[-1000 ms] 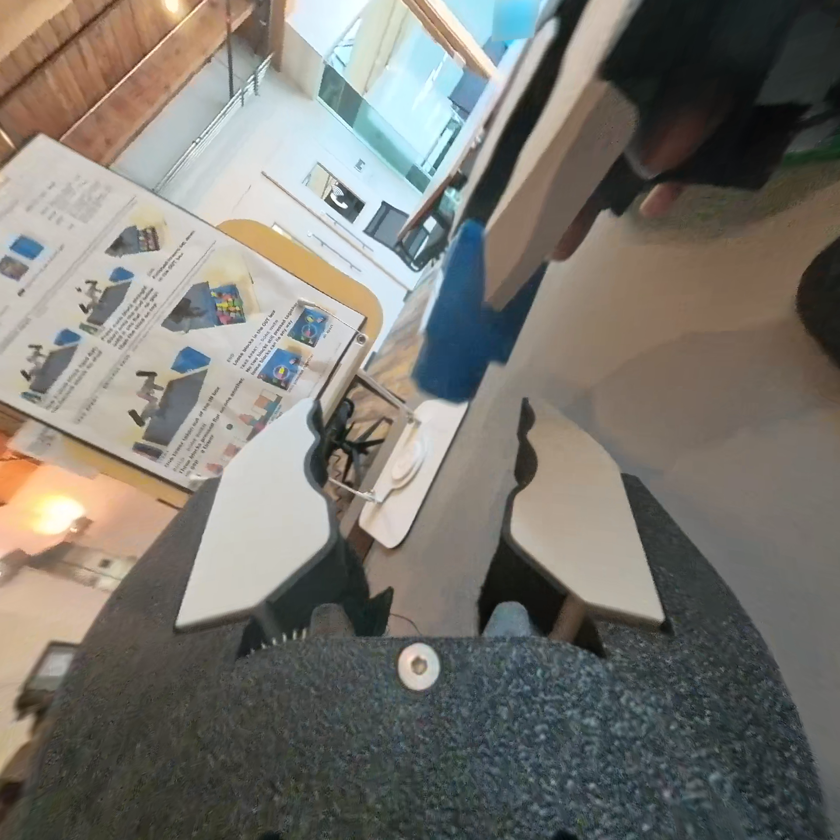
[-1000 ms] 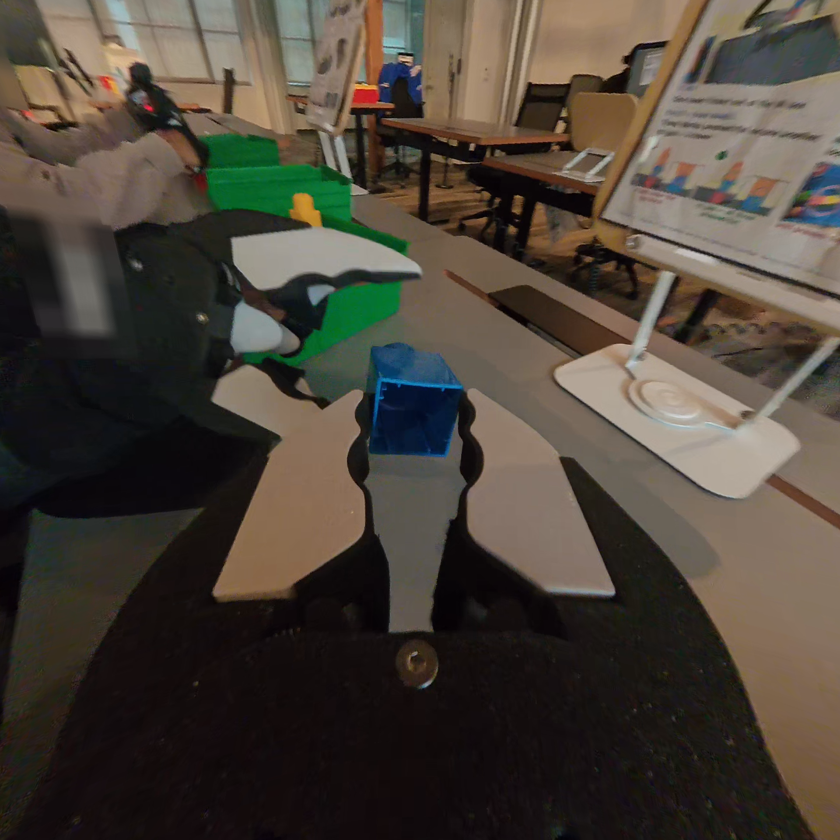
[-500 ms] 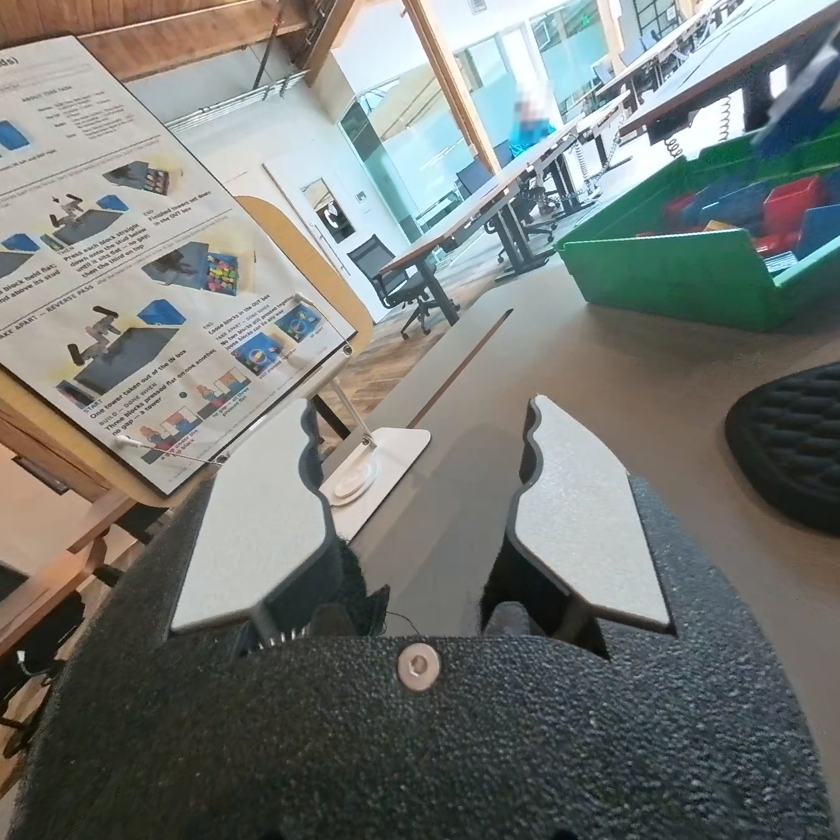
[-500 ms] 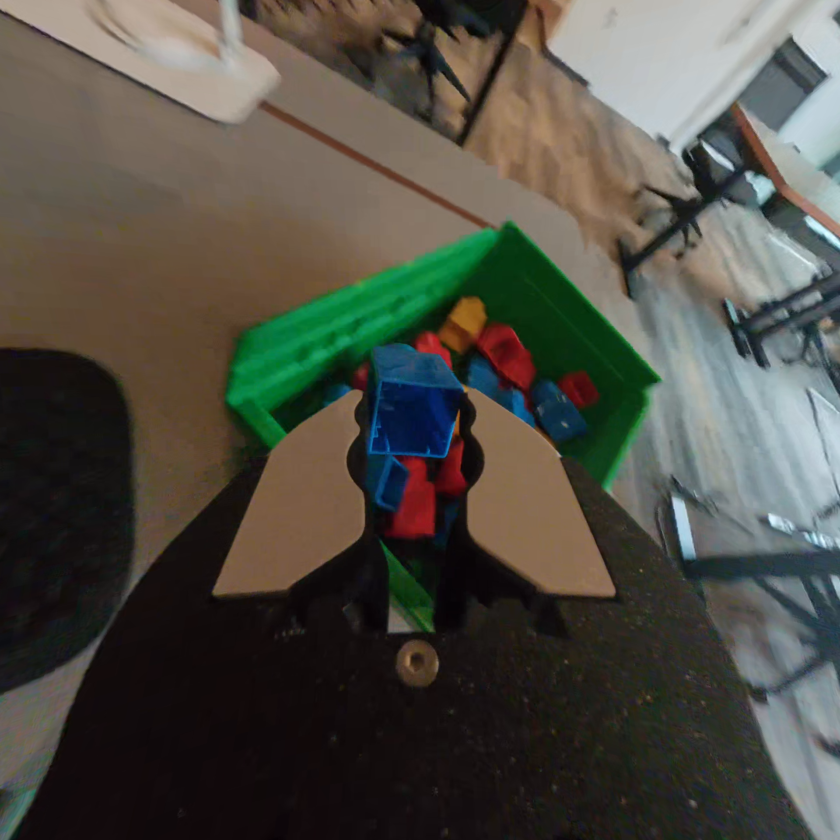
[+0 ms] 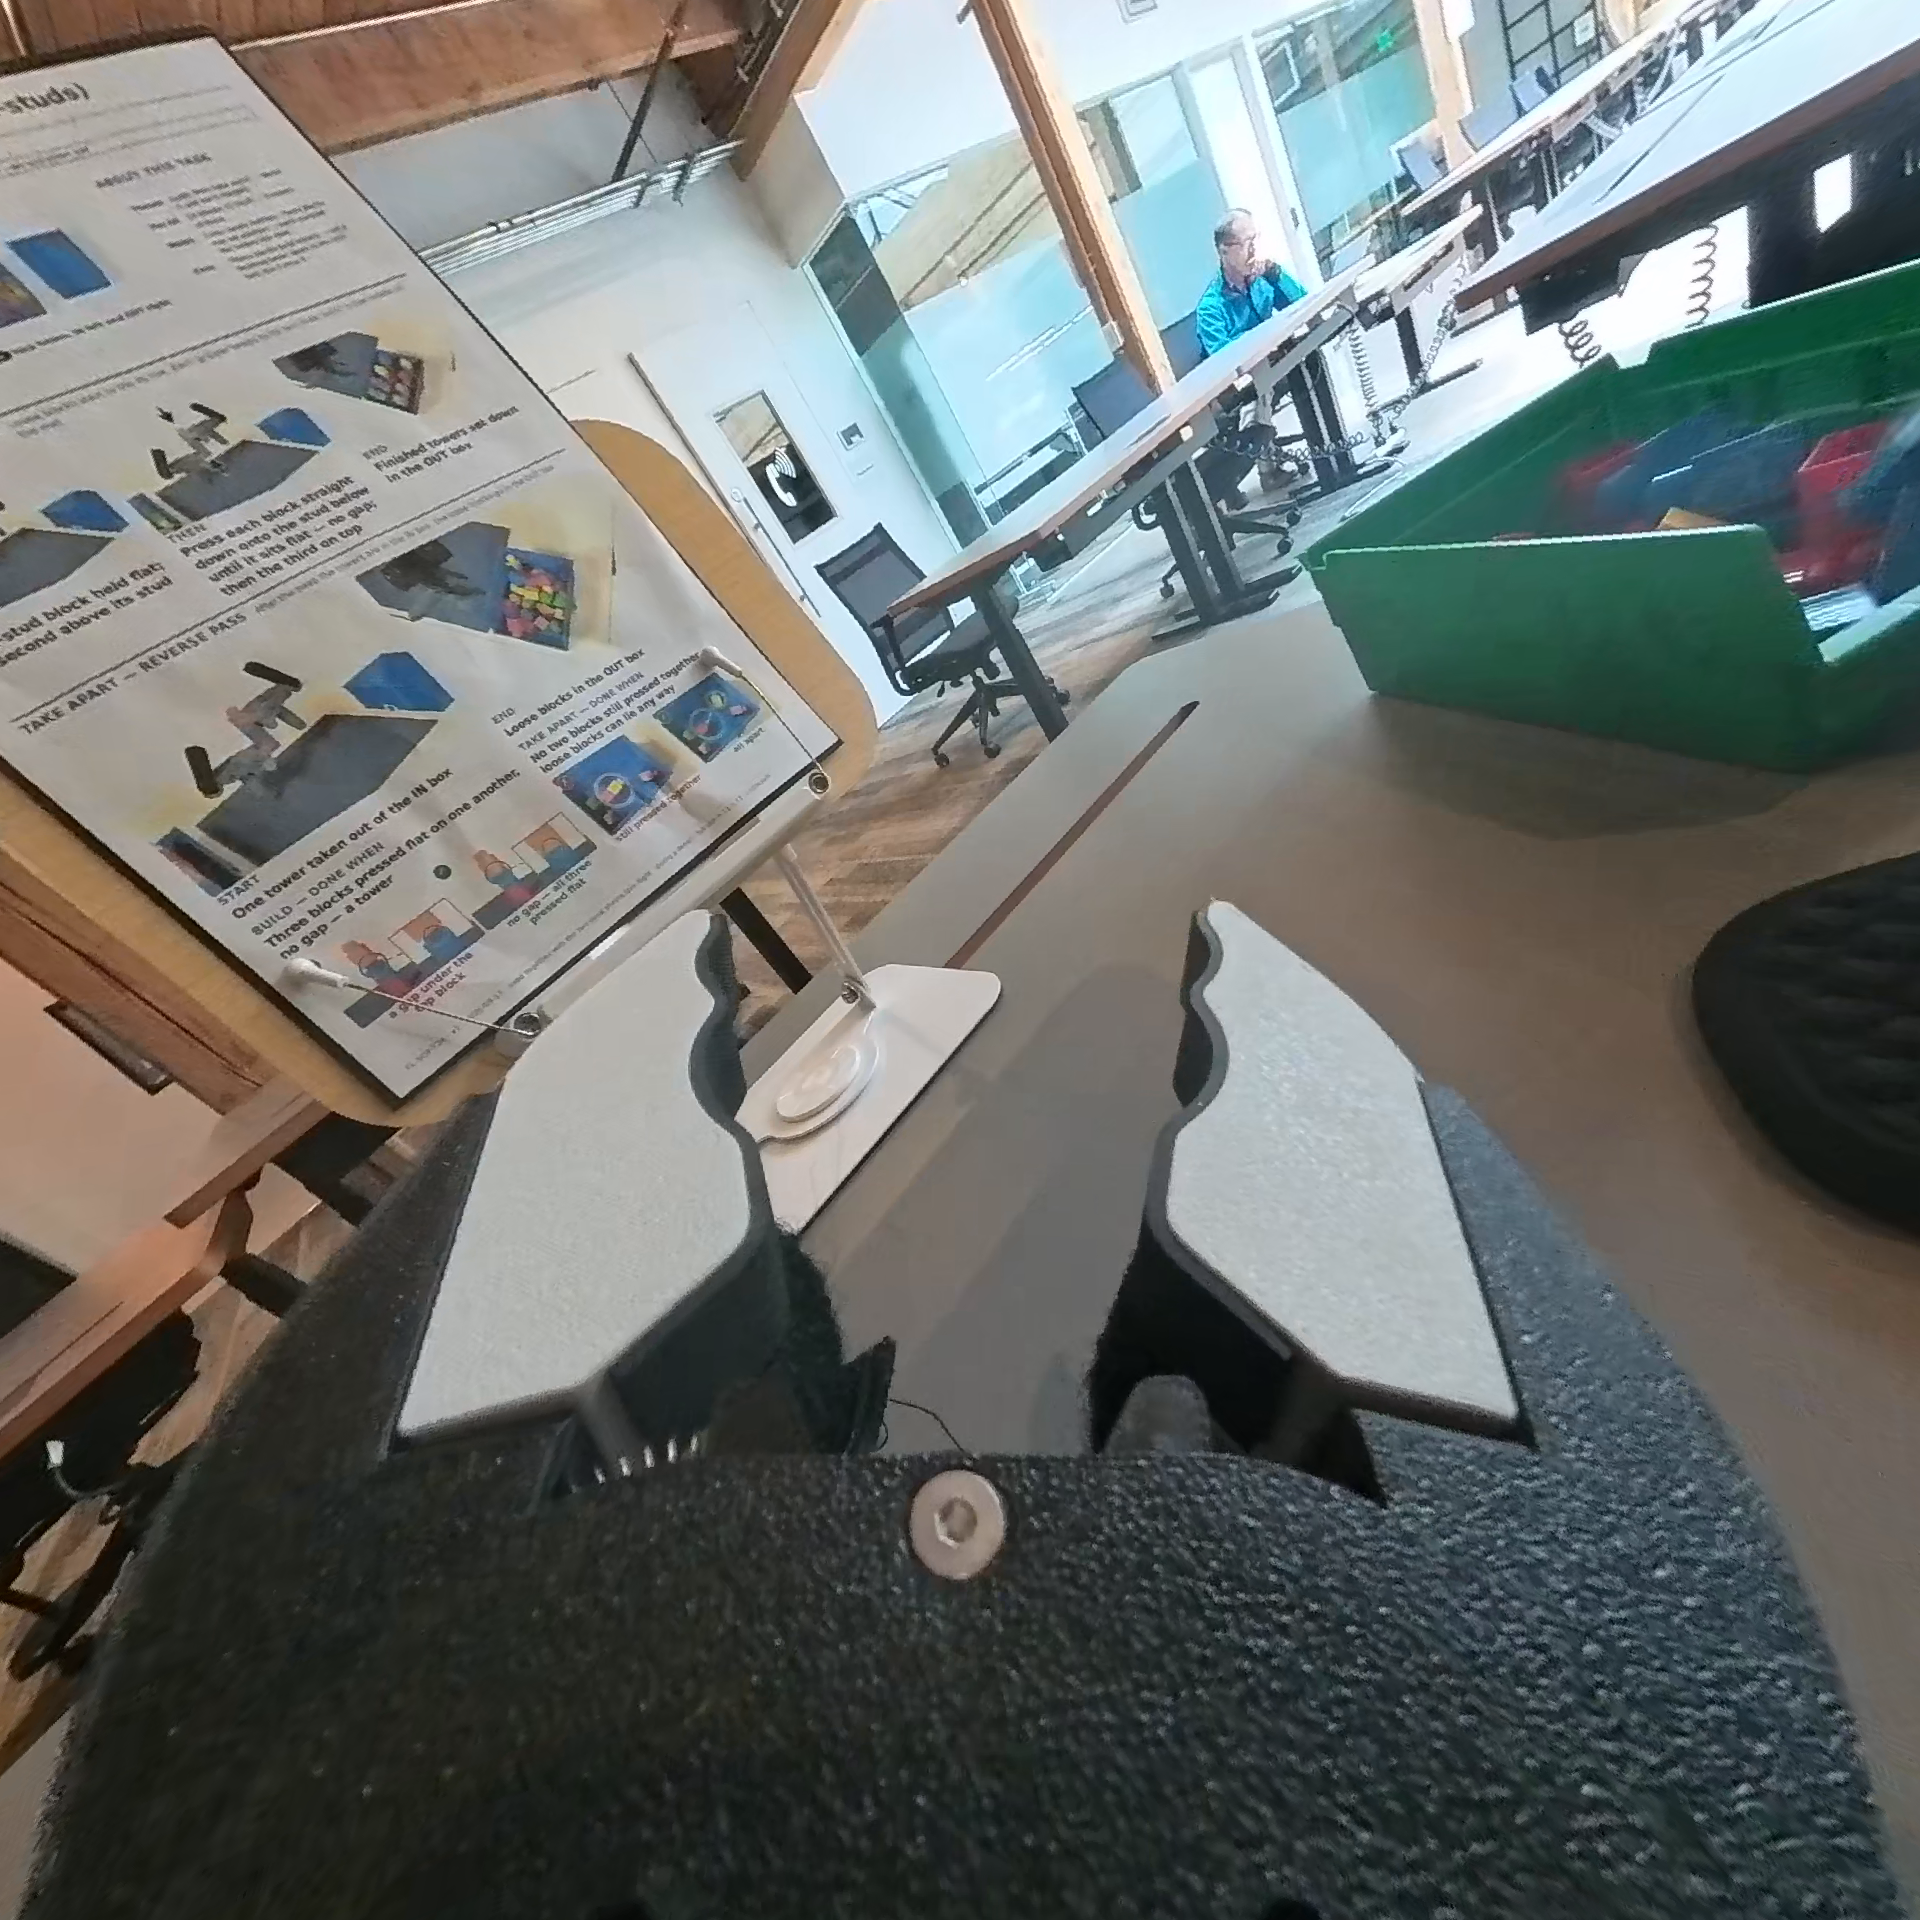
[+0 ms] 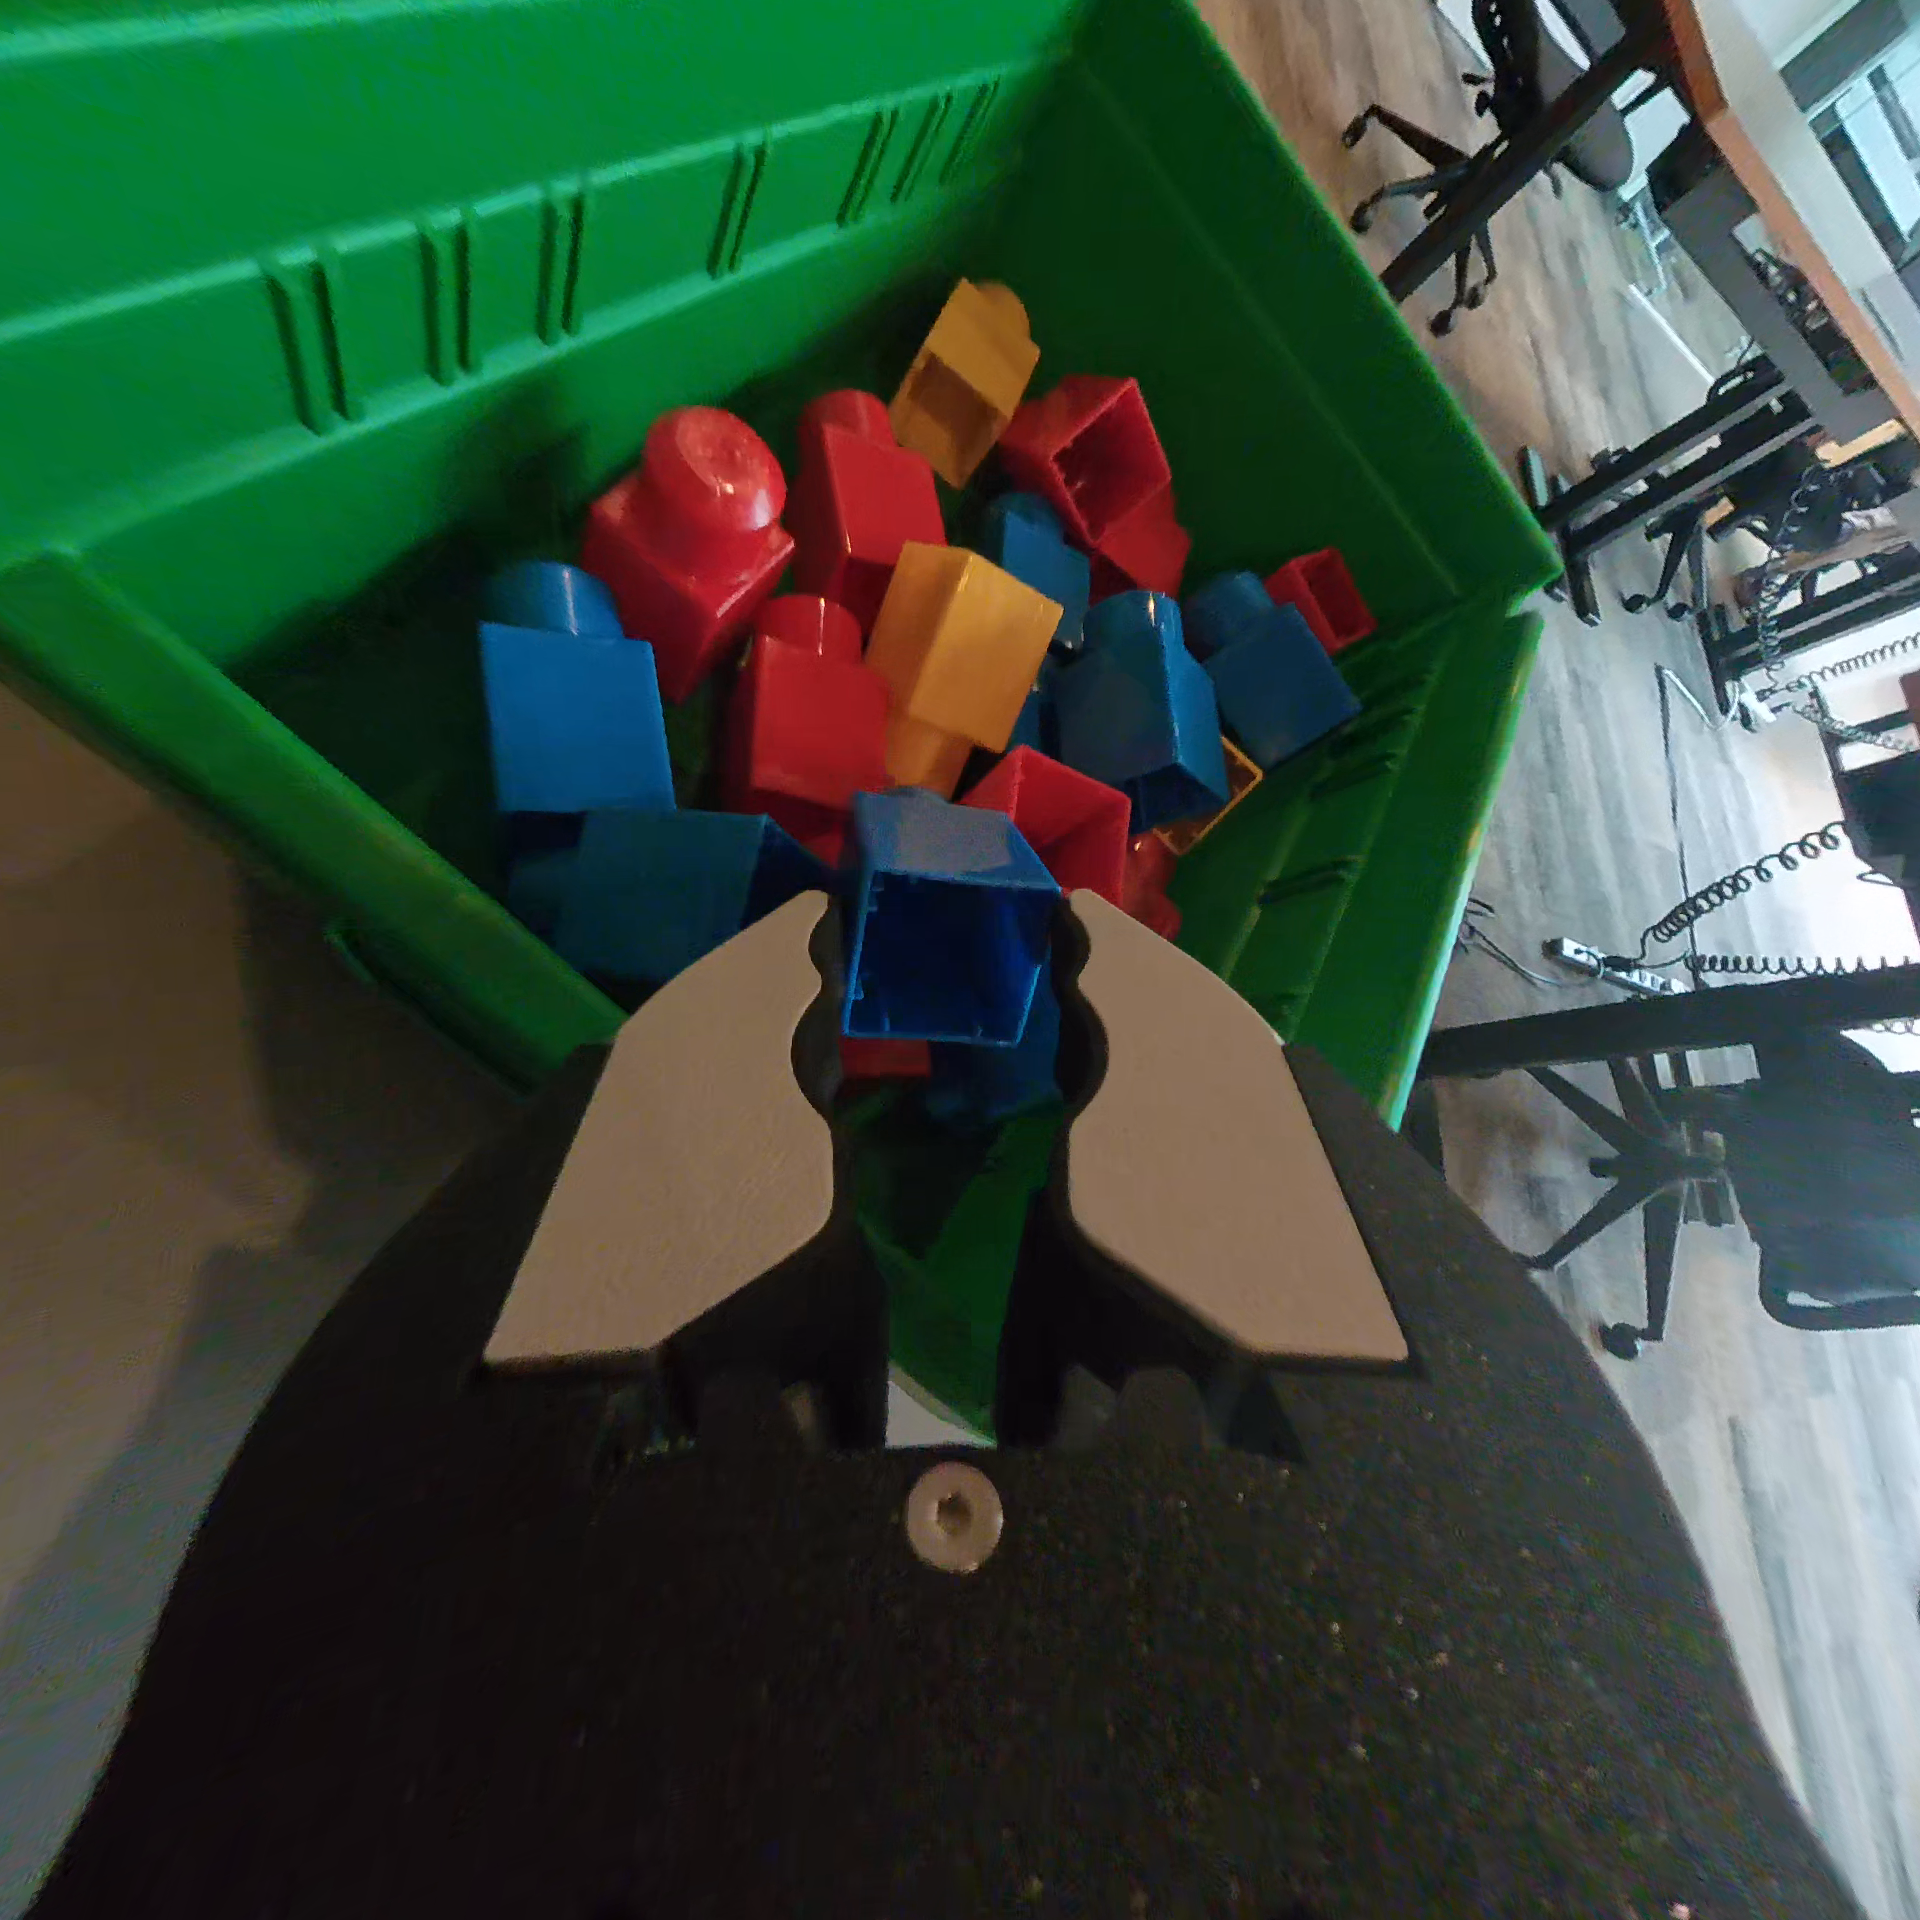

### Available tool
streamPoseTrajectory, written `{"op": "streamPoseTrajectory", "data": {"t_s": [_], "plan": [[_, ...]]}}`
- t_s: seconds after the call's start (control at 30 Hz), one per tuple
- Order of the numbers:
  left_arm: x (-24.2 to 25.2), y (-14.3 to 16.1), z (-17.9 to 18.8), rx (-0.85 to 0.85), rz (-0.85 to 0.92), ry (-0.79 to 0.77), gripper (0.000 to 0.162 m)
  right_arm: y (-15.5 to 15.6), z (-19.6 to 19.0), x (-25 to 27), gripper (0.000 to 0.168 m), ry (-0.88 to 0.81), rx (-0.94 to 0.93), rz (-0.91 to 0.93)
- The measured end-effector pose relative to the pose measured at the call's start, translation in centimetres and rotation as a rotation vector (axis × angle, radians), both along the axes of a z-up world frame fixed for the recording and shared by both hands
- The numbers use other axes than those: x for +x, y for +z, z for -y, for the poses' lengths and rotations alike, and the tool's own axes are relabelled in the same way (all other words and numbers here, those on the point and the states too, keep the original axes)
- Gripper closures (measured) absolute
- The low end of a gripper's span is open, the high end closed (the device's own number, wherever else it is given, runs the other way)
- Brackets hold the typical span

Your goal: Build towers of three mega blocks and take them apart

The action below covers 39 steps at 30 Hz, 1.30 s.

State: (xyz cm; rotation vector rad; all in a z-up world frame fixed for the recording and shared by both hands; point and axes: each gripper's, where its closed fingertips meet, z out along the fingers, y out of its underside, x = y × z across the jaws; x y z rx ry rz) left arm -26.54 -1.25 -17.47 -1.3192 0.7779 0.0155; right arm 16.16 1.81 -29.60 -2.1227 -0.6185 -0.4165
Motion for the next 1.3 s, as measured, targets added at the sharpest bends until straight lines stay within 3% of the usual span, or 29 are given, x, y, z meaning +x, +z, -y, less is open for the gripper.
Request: {"op": "streamPoseTrajectory", "data": {"t_s": [0.17,0.33,0.5,0.6,0.7,0.83,0.97,1.1,1.3], "plan": [[-0.1,-0.1,-0.1,-0.002,-0.007,0.006,0.081,0.2,0.3,0.3,0.118,-0.008,0.027,-0.027],[-0.1,0.0,-0.1,-0.006,0.000,0.006,0.081,4.0,0.6,-1.1,0.099,0.003,0.170,-0.073],[-0.3,0.3,0.1,-0.001,0.014,0.008,0.082,10.5,0.4,-9.2,0.080,0.208,0.469,-0.277],[-0.5,0.7,0.2,0.005,0.032,0.011,0.082,12.5,0.6,-15.4,0.073,0.361,0.586,-0.388],[-1.1,1.4,0.4,0.017,0.029,0.029,0.082,12.2,0.6,-21.6,0.072,0.511,0.648,-0.466],[-3.2,3.2,1.3,0.036,0.041,0.106,0.083,9.2,0.3,-27.0,0.071,0.620,0.604,-0.470],[-9.1,5.5,2.6,0.054,0.070,0.290,0.086,8.0,0.3,-27.5,0.072,0.642,0.579,-0.374],[-20.4,6.9,4.0,0.050,0.042,0.620,0.090,7.2,0.3,-27.2,0.074,0.641,0.554,-0.428],[-35.9,2.4,4.4,-0.343,0.006,0.927,0.094,6.8,0.2,-26.9,0.076,0.635,0.532,-0.440]]}}
